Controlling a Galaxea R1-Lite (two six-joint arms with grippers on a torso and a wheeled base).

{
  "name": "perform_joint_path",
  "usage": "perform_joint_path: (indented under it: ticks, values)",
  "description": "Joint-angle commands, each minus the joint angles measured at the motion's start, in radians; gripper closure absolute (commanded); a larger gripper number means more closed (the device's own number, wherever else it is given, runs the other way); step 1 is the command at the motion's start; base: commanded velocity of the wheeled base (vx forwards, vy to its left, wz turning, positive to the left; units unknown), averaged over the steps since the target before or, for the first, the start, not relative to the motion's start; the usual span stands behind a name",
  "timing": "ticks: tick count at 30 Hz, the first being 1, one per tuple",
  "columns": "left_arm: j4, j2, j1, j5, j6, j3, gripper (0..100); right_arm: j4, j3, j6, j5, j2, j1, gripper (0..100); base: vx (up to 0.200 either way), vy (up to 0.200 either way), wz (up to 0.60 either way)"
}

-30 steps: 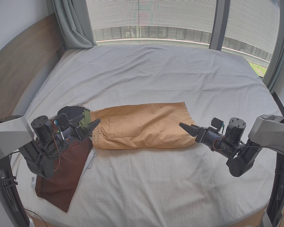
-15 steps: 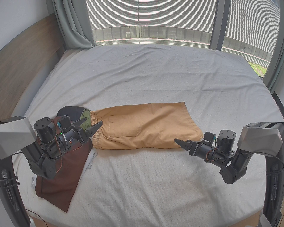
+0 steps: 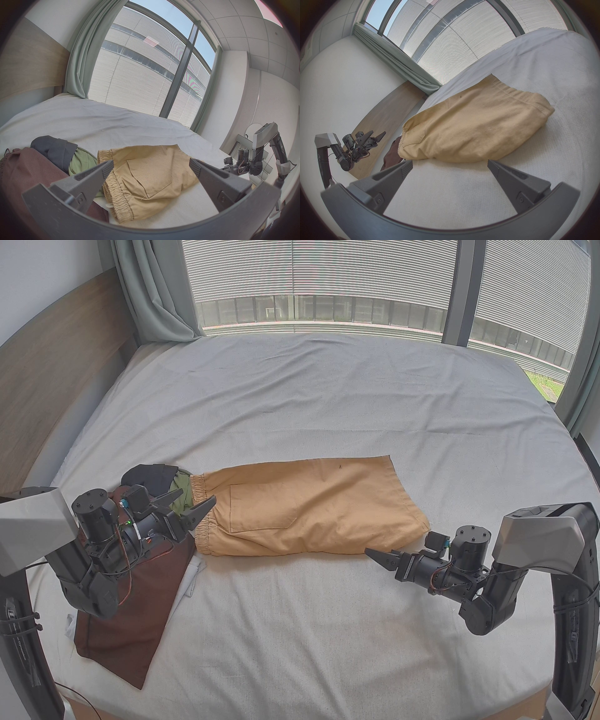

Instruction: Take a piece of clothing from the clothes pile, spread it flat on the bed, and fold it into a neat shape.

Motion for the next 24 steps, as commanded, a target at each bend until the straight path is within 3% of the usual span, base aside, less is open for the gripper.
perform_joint_path:
  ticks: [1,6,13,24]
  values:
    - [0.000,0.003,0.001,0.000,-0.002,0.000,0,0.005,-0.008,0.000,0.000,0.032,-0.004,0,0.000,0.000,0.00]
    - [0.000,0.000,0.002,0.000,0.000,-0.002,0,0.014,-0.028,0.002,-0.001,0.060,-0.005,0,0.000,0.000,0.00]
    - [0.000,0.003,0.005,0.000,-0.005,-0.005,0,0.001,-0.200,0.017,-0.086,0.186,0.007,0,0.000,0.000,0.00]
    - [0.000,0.017,0.005,0.000,-0.003,-0.006,0,-0.002,-0.306,0.132,-0.120,0.201,0.065,0,0.000,0.000,0.00]
